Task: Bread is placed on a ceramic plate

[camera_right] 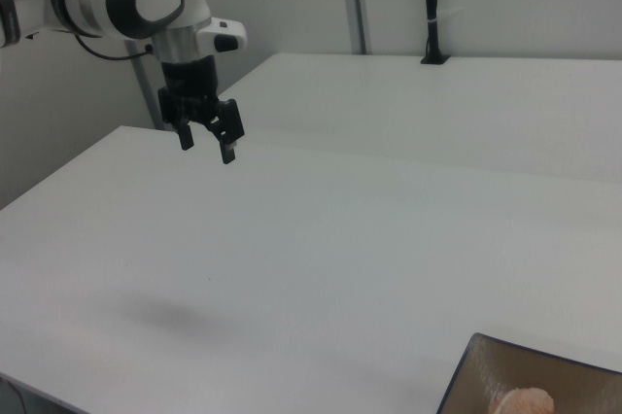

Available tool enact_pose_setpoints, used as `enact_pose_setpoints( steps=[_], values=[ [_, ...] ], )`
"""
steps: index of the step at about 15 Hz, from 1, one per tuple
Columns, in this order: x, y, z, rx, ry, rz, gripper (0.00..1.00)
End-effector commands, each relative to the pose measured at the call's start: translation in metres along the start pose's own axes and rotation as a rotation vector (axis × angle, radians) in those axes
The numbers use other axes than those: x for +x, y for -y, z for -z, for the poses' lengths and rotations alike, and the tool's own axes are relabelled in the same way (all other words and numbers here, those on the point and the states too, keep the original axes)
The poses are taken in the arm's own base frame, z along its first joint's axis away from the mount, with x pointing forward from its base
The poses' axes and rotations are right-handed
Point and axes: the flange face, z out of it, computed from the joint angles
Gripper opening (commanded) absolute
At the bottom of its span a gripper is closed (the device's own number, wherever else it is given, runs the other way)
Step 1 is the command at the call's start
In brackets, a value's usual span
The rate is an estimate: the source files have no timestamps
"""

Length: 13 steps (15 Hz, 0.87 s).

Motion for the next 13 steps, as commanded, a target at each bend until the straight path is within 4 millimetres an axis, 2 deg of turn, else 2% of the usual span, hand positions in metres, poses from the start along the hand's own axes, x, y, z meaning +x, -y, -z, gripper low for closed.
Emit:
enact_pose_setpoints(
  steps=[1, 7, 13],
  values=[
    [0.010, 0.017, -0.013, -0.006, -0.043, -0.013, 1.00],
    [0.006, 0.010, -0.010, -0.116, -0.044, -0.031, 1.00],
    [0.009, 0.001, -0.006, -0.099, -0.062, -0.047, 1.00]
  ],
)
